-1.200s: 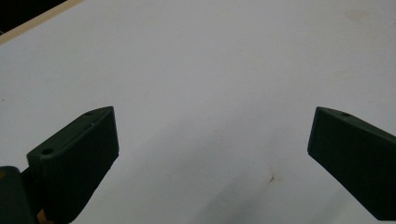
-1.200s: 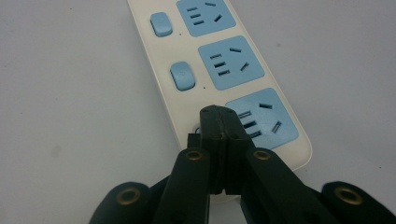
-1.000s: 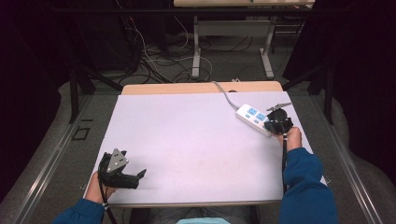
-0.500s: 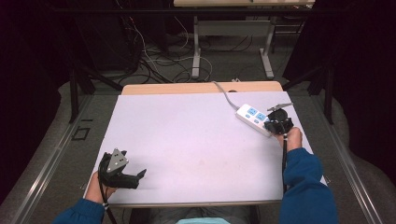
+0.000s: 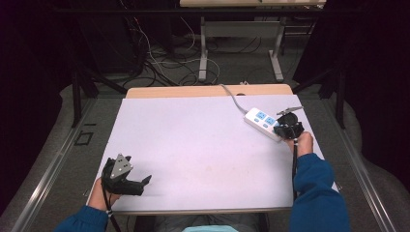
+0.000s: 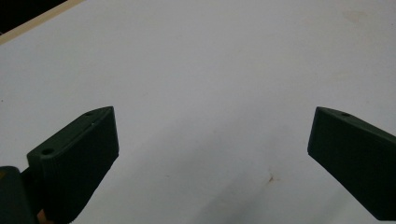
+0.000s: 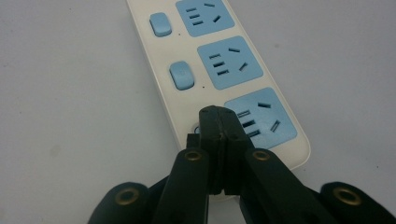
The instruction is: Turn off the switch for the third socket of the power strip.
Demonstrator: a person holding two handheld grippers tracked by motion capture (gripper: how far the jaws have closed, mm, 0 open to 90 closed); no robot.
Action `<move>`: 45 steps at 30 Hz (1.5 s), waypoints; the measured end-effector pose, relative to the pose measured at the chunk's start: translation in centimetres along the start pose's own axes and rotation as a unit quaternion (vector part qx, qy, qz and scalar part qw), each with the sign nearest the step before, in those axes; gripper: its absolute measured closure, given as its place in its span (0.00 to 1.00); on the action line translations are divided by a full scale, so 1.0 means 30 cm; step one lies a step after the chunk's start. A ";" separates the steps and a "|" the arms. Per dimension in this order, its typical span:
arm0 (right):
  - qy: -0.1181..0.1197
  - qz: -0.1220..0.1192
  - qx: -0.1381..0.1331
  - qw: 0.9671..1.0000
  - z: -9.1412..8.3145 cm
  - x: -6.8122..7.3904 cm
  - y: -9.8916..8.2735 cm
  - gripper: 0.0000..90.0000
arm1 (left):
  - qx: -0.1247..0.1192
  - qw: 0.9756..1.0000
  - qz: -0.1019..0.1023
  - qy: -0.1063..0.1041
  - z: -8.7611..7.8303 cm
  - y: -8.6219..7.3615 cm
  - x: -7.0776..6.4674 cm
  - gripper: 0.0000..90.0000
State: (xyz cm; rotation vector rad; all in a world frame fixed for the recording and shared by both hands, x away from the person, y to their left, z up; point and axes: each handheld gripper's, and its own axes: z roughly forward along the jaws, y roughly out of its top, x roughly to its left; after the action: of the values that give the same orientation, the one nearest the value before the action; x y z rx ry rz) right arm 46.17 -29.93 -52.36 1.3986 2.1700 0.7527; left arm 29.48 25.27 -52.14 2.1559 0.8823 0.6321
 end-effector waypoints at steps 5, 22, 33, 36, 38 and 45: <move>-0.002 0.000 -0.004 1.000 -0.002 0.002 0.001 1.00 | 0.001 1.000 0.002 -0.001 -0.001 0.000 0.000 0.02; 0.004 0.002 -0.014 1.000 -0.010 0.008 0.006 0.99 | -0.001 1.000 0.000 -0.001 0.000 -0.001 0.001 0.02; 0.030 0.016 -0.042 0.999 -0.056 0.012 0.009 0.51 | -0.002 1.000 -0.002 -0.003 -0.001 0.000 0.000 0.02; 0.034 0.022 -0.052 0.998 -0.075 0.016 0.008 0.34 | -0.002 1.000 -0.003 -0.003 -0.002 -0.001 0.000 0.02; 0.036 0.024 -0.056 0.997 -0.089 0.022 0.007 0.27 | -0.001 1.000 -0.002 -0.003 -0.001 -0.001 0.001 0.02; 0.069 0.015 -0.085 0.994 -0.136 0.041 -0.005 0.13 | -0.004 1.000 -0.004 -0.003 -0.002 -0.002 0.002 0.02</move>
State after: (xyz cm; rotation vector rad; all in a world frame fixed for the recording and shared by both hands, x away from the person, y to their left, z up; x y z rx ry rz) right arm 43.03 -29.68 -49.50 1.3291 2.1329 1.0471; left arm 29.44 25.37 -52.14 2.1450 0.8845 0.6241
